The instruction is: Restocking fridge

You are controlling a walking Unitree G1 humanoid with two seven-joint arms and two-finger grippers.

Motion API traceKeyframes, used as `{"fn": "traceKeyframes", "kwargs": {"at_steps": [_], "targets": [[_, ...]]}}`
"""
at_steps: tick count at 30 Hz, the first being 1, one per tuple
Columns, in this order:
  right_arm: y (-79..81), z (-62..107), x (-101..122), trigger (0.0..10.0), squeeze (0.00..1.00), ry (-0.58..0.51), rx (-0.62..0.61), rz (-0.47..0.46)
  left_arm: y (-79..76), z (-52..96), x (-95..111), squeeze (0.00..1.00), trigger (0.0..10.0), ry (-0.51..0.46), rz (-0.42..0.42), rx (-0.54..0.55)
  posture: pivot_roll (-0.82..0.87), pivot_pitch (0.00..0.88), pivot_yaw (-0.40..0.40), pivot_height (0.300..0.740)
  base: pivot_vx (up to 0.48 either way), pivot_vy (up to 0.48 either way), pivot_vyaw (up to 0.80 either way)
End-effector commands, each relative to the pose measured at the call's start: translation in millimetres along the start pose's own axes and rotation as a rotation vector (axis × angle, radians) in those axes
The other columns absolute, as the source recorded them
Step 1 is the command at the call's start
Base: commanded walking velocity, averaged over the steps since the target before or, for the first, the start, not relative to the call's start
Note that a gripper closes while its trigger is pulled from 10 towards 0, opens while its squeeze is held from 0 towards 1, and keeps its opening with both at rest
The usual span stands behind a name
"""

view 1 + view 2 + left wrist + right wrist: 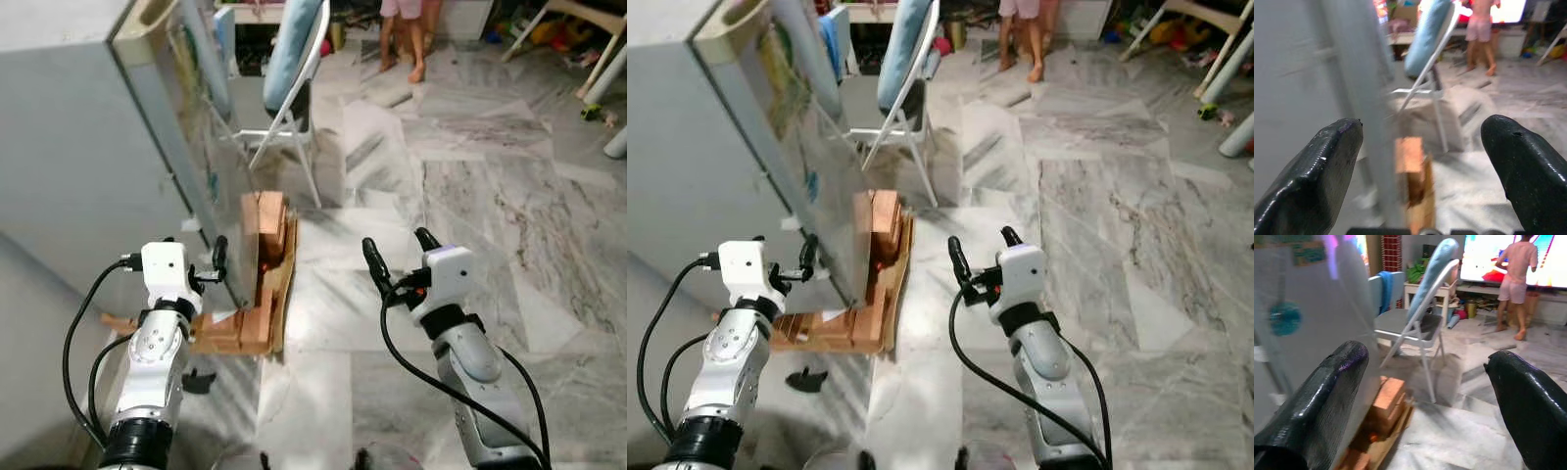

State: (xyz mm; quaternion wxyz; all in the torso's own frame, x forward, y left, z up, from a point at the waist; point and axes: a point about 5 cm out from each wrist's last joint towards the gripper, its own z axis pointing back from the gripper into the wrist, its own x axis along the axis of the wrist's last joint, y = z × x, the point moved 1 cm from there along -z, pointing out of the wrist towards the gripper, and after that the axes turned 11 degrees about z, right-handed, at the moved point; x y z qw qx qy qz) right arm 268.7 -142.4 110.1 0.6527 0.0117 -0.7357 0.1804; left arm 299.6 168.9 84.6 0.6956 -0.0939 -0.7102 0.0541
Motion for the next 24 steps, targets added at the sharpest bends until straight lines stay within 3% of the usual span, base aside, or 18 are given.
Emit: {"fn": "traceKeyframes", "kwargs": {"at_steps": [1, 6, 12, 24], "targets": [[-5.2, 5.0, -3.8, 10.0, 0.00, 0.022, -0.018, 0.006, -3.7, 5.6, -6.3, 0.00, 10.0, 0.021, 0.002, -0.010, 0.00, 0.111, 0.037, 0.740, 0.285, 0.000, 0.00], [-2.4, 6.7, -5.0, 10.0, 0.00, 0.030, -0.012, 0.005, -3.8, 7.5, -7.6, 0.00, 10.0, 0.025, 0.004, -0.004, 0.01, 0.115, 0.033, 0.740, 0.259, 0.000, 0.00], [-2.4, 6.5, -4.7, 10.0, 0.00, 0.032, -0.006, 0.008, -0.7, 9.6, -7.9, 0.00, 10.0, 0.031, -0.001, 0.010, 0.01, 0.118, 0.031, 0.740, 0.000, 0.000, 0.00], [4.8, 7.7, -3.6, 10.0, 0.00, 0.024, 0.034, 0.025, 0.6, 7.5, -6.3, 0.00, 10.0, 0.031, -0.009, 0.016, 0.00, 0.118, 0.034, 0.740, 0.344, 0.088, 0.07]]}}
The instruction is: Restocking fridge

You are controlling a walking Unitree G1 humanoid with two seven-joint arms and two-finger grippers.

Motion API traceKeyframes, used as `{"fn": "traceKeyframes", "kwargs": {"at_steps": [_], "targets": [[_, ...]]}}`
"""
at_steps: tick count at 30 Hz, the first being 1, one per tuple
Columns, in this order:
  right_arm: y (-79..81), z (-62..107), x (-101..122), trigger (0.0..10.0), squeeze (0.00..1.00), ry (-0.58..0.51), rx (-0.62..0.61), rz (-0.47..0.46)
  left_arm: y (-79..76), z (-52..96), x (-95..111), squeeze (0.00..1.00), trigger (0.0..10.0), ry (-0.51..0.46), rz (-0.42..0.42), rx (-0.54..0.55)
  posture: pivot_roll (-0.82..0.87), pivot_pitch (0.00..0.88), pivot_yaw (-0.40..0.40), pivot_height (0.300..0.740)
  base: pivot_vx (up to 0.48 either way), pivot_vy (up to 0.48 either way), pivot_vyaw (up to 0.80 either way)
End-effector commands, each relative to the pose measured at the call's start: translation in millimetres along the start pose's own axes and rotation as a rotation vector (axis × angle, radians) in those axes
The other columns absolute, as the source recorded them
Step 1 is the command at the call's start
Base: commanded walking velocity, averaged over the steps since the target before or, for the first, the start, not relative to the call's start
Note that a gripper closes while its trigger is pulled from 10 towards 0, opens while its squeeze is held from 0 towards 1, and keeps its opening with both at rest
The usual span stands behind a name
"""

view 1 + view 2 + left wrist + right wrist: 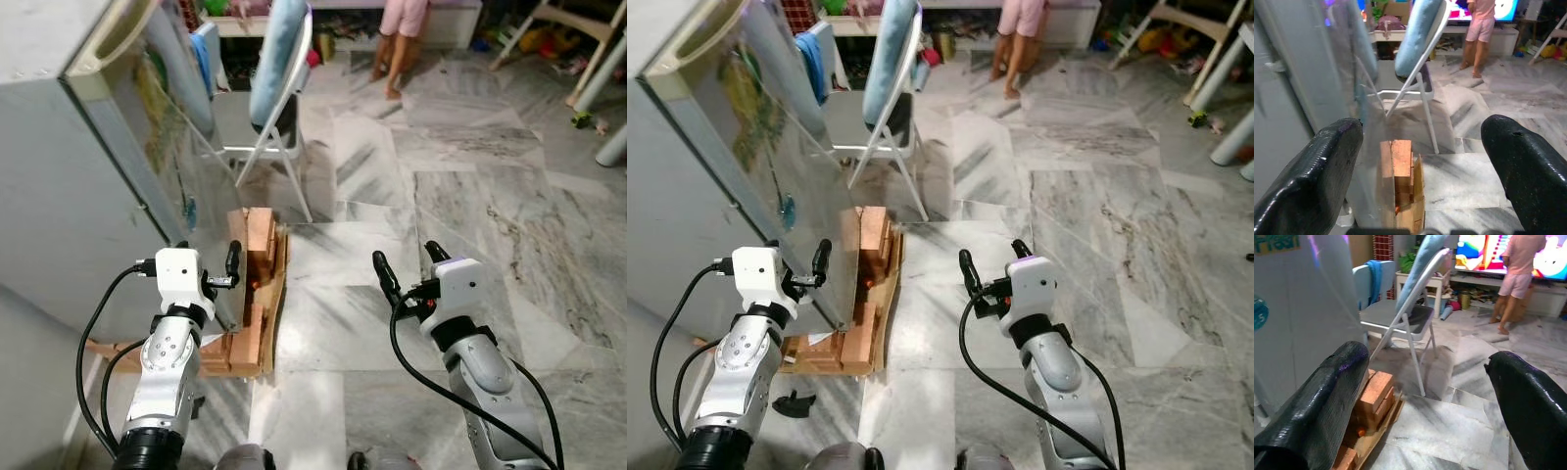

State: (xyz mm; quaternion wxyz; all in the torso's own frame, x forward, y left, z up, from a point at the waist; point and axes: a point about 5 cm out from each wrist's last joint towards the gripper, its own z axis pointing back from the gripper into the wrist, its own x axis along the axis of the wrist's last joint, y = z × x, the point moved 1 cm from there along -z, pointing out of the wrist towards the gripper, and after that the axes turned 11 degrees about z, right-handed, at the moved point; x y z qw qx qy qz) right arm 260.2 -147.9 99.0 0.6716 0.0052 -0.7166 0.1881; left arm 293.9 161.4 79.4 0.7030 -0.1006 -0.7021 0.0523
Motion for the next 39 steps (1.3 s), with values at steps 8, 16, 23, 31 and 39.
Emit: {"fn": "traceKeyframes", "kwargs": {"at_steps": [8, 16, 23, 31, 39], "targets": [[5.0, -3.9, 7.0, 10.0, 0.00, -0.030, 0.009, -0.010, 6.4, 2.3, -0.9, 0.00, 10.0, 0.012, -0.015, 0.029, 0.01, 0.115, 0.030, 0.740, 0.212, 0.000, 0.30], [4.0, -5.3, 6.3, 10.0, 0.00, -0.026, 0.001, -0.005, 1.3, 2.9, -2.6, 0.00, 10.0, 0.022, 0.003, 0.006, 0.00, 0.110, 0.028, 0.740, 0.000, 0.000, 0.00], [7.2, -0.8, -2.2, 10.0, 0.00, 0.022, 0.030, -0.020, -6.7, 11.4, -16.1, 0.00, 10.0, 0.112, 0.044, -0.077, 0.01, 0.110, 0.026, 0.740, 0.000, 0.000, 0.00], [-2.3, 23.4, -14.3, 10.0, 0.00, 0.122, -0.037, 0.005, -10.4, -3.0, -10.1, 0.00, 10.0, 0.095, 0.020, -0.127, -0.01, 0.112, 0.016, 0.740, 0.000, 0.000, 0.00], [-3.1, 35.5, -14.9, 10.0, 0.00, 0.140, -0.048, -0.010, -11.2, -28.3, -4.2, 0.00, 10.0, 0.076, -0.009, -0.122, -0.05, 0.111, 0.039, 0.740, 0.000, 0.000, 0.00]]}}
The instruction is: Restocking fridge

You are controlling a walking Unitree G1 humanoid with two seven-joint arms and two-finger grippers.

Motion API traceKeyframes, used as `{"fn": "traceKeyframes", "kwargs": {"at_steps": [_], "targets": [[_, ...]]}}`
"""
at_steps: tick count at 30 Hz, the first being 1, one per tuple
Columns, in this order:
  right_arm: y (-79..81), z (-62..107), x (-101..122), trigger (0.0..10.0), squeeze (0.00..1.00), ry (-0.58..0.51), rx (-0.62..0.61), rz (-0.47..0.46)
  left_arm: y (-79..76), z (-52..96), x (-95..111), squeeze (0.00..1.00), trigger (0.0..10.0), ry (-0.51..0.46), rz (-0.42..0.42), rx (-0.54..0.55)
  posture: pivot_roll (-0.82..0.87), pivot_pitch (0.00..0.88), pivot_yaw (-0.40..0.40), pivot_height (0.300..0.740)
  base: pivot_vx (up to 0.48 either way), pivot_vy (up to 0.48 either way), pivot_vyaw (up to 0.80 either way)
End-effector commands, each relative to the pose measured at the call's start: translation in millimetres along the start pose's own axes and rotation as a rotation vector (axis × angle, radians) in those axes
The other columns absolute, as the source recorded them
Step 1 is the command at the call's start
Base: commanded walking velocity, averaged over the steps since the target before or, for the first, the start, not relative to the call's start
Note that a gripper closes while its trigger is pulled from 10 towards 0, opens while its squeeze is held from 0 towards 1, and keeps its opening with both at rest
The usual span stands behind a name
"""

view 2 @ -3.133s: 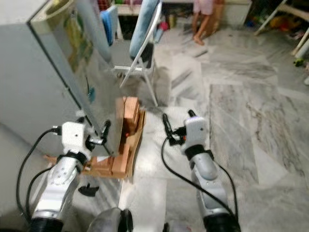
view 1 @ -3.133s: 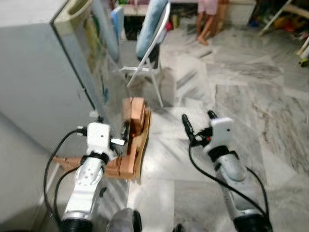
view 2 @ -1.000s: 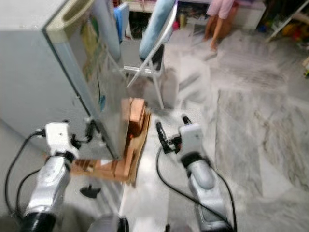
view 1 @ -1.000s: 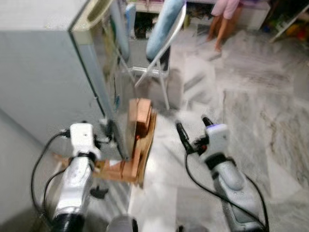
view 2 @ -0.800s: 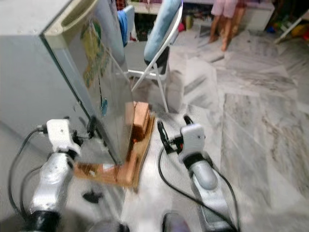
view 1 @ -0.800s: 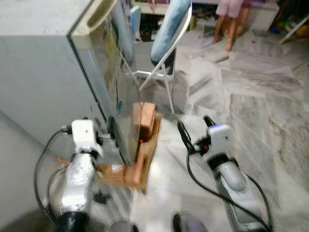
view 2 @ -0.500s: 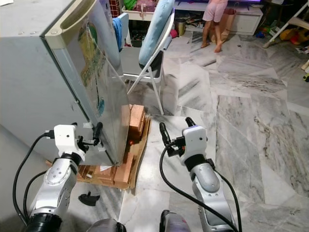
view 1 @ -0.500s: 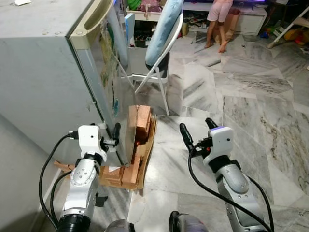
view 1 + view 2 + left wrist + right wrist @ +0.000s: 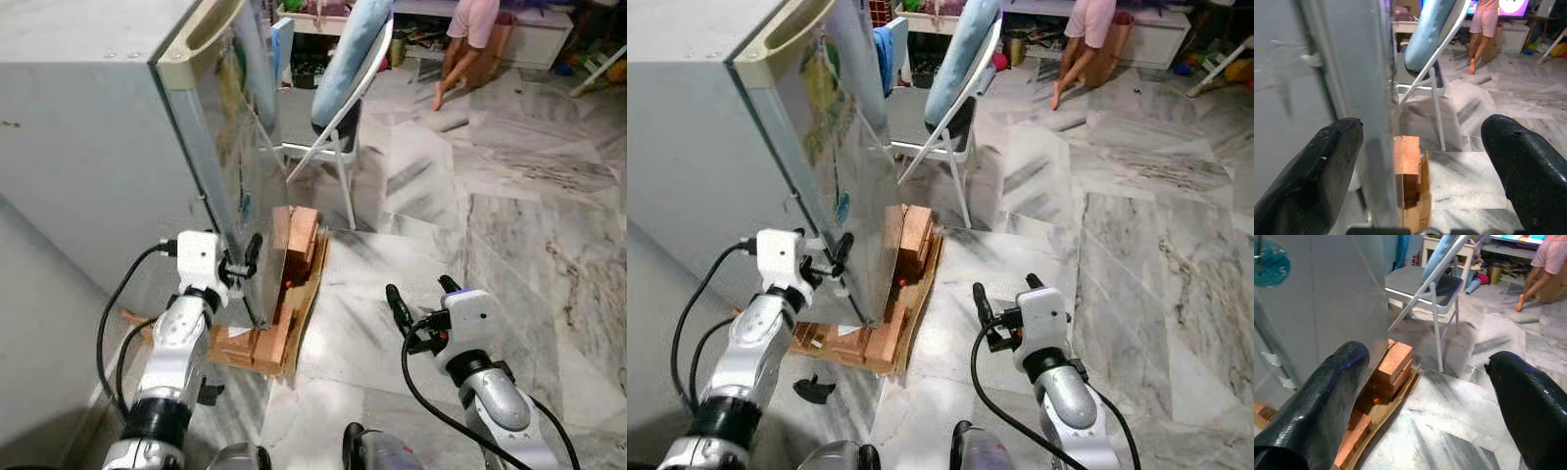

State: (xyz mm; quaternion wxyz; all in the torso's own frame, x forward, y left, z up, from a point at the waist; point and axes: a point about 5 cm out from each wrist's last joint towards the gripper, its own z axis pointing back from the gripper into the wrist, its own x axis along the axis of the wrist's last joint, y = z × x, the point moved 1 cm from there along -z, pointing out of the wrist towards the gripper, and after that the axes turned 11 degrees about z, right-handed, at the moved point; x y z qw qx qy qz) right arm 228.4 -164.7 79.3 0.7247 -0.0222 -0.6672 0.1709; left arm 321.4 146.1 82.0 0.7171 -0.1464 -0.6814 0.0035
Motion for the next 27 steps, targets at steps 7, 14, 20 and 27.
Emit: {"fn": "traceKeyframes", "kwargs": {"at_steps": [7, 14, 20, 27], "targets": [[0.8, 0.9, 17.3, 10.0, 0.00, -0.073, 0.036, -0.014, 7.4, -14.3, -1.9, 0.00, 10.0, 0.010, -0.020, 0.044, -0.08, 0.113, 0.036, 0.740, 0.000, 0.000, 0.00], [-2.9, 2.6, 9.7, 10.0, 0.00, -0.057, 0.025, -0.038, 19.9, -22.9, 0.6, 0.00, 10.0, 0.017, -0.049, 0.112, -0.10, 0.101, 0.041, 0.740, 0.000, 0.000, 0.00], [-3.9, 0.2, -5.4, 10.0, 0.00, -0.036, 0.041, -0.032, 17.5, -33.2, 8.5, 0.00, 10.0, -0.001, -0.068, 0.112, -0.11, 0.094, 0.039, 0.740, 0.000, 0.000, 0.00], [-9.1, -2.1, -37.1, 10.0, 0.00, 0.036, 0.066, -0.015, -12.3, -49.6, 17.2, 0.00, 10.0, -0.003, -0.070, -0.023, -0.11, 0.079, 0.032, 0.740, 0.000, 0.000, 0.00]]}}
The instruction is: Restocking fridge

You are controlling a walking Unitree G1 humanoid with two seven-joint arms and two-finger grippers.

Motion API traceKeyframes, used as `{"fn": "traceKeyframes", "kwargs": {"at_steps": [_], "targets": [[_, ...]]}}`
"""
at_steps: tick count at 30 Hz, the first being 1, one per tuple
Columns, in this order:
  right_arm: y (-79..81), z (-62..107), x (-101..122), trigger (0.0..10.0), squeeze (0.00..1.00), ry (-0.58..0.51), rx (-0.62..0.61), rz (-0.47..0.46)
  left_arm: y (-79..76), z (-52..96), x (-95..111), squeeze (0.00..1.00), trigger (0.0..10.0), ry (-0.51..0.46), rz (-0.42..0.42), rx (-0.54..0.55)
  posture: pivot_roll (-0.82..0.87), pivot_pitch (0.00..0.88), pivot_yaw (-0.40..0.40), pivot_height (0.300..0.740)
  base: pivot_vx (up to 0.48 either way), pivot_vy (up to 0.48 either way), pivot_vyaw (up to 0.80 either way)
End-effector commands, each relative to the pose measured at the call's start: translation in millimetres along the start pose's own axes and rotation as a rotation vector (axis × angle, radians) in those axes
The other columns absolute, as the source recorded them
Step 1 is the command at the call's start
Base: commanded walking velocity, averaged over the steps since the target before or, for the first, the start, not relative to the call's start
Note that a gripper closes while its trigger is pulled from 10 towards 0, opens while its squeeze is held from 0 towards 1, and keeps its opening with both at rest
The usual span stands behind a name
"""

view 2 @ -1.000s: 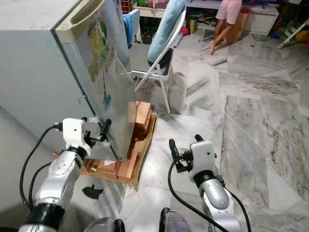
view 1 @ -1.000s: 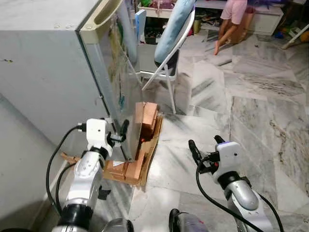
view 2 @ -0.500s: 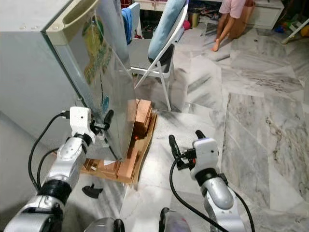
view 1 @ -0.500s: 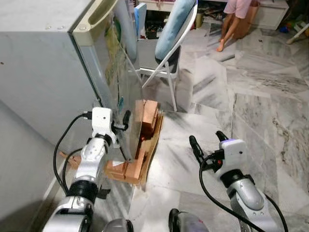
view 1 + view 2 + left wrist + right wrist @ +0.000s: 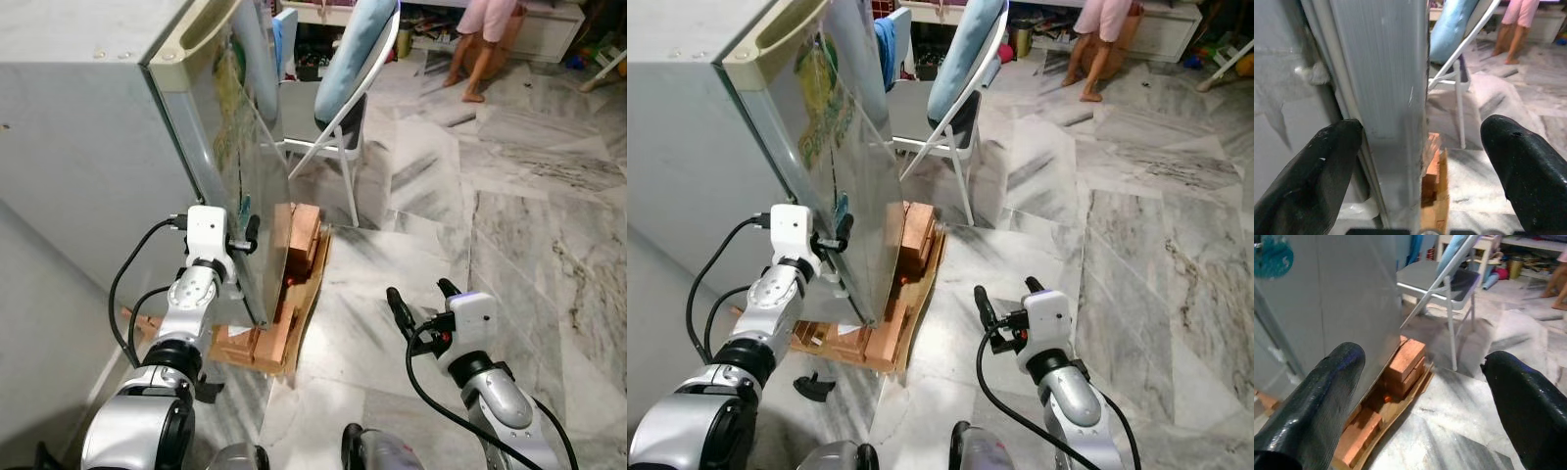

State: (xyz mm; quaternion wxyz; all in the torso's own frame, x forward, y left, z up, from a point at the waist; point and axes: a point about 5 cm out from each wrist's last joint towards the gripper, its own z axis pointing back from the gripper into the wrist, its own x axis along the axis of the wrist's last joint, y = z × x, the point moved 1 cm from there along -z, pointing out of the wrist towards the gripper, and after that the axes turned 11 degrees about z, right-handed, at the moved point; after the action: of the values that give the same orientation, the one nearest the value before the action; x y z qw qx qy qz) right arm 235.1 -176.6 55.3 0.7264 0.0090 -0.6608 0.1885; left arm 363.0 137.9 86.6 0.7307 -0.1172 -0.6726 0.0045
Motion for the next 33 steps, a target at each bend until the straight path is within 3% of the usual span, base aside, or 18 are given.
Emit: {"fn": "traceKeyframes", "kwargs": {"at_steps": [1, 4, 6, 9, 11, 14, 16, 17, 18, 20, 23, 24, 26, 28, 33], "targets": [[-5.9, 7.6, -20.5, 10.0, 0.00, 0.065, -0.025, -0.012, -21.5, -8.2, 10.7, 0.00, 10.0, -0.019, -0.052, -0.120, -0.11, 0.077, 0.031, 0.740, 0.000, 0.000, 0.00], [-9.6, 12.0, -30.2, 10.0, 0.00, 0.093, -0.047, -0.047, -33.9, -10.9, 12.9, 0.00, 10.0, -0.020, -0.060, -0.177, -0.10, 0.075, 0.034, 0.740, 0.000, 0.000, 0.00], [-11.3, 20.7, -38.9, 10.0, 0.00, 0.099, -0.042, -0.050, -56.6, -15.6, 19.9, 0.00, 10.0, -0.036, -0.057, -0.275, -0.10, 0.078, 0.037, 0.740, 0.000, 0.000, 0.00], [-12.2, 26.3, -45.9, 10.0, 0.00, 0.109, -0.045, -0.048, -73.9, -17.2, 23.8, 0.00, 10.0, -0.050, -0.053, -0.342, -0.10, 0.080, 0.039, 0.740, 0.000, 0.000, 0.00], [-13.3, 30.7, -54.7, 10.0, 0.00, 0.111, -0.054, -0.054, -110.9, -14.6, 25.8, 0.00, 10.0, -0.069, -0.021, -0.476, -0.10, 0.082, 0.042, 0.740, 0.000, 0.000, 0.00], [-11.7, 30.2, -58.6, 10.0, 0.00, 0.074, -0.027, -0.062, -170.0, 1.8, 23.5, 0.00, 10.0, -0.082, 0.044, -0.685, -0.10, 0.082, 0.048, 0.740, 0.000, 0.000, 0.00], [-10.7, 28.0, -57.4, 10.0, 0.00, 0.046, -0.008, -0.057, -198.0, 14.6, 21.8, 0.00, 10.0, -0.092, 0.071, -0.782, -0.10, 0.081, 0.051, 0.740, 0.000, 0.000, 0.00], [-10.7, 28.0, -57.4, 10.0, 0.00, 0.046, -0.008, -0.057, -198.0, 14.6, 21.8, 0.00, 10.0, -0.092, 0.071, -0.782, -0.10, 0.081, 0.051, 0.740, 0.000, 0.000, 0.00], [-13.3, 26.2, -65.6, 10.0, 0.00, 0.071, -0.020, -0.048, -213.0, 22.5, 17.1, 0.00, 10.0, -0.091, 0.086, -0.812, -0.11, 0.080, 0.052, 0.740, 0.000, 0.000, 0.00], [-14.7, 27.1, -74.1, 10.0, 0.00, 0.102, -0.024, -0.054, -206.4, 20.0, 10.7, 0.00, 10.0, -0.093, 0.043, -0.749, -0.11, 0.079, 0.053, 0.740, 0.000, 0.000, 0.00], [-15.5, 29.4, -80.5, 10.0, 0.00, 0.114, -0.021, -0.058, -180.0, 8.7, 11.7, 0.00, 10.0, -0.090, 0.039, -0.637, -0.10, 0.081, 0.053, 0.740, 0.000, 0.000, 0.00], [-15.1, 28.4, -78.4, 10.0, 0.00, 0.092, -0.019, -0.054, -161.5, 3.0, 15.5, 0.00, 10.0, -0.094, 0.031, -0.579, -0.10, 0.081, 0.053, 0.740, 0.000, 0.000, 0.00], [-14.2, 24.2, -70.1, 10.0, 0.00, 0.053, -0.016, -0.045, -143.0, -1.2, 20.3, 0.00, 10.0, -0.105, 0.025, -0.527, -0.08, 0.081, 0.056, 0.740, 0.000, 0.000, 0.00], [-14.5, 20.6, -64.1, 10.0, 0.00, 0.019, -0.024, -0.039, -113.9, -4.7, 23.7, 0.00, 10.0, -0.110, 0.023, -0.447, -0.07, 0.078, 0.056, 0.740, 0.000, 0.000, 0.00], [-8.3, 5.6, -34.0, 10.0, 0.00, -0.092, -0.065, -0.005, -79.7, -0.7, 12.9, 0.00, 10.0, -0.082, 0.035, -0.328, -0.06, 0.074, 0.057, 0.740, 0.000, -0.373, 0.00]]}}
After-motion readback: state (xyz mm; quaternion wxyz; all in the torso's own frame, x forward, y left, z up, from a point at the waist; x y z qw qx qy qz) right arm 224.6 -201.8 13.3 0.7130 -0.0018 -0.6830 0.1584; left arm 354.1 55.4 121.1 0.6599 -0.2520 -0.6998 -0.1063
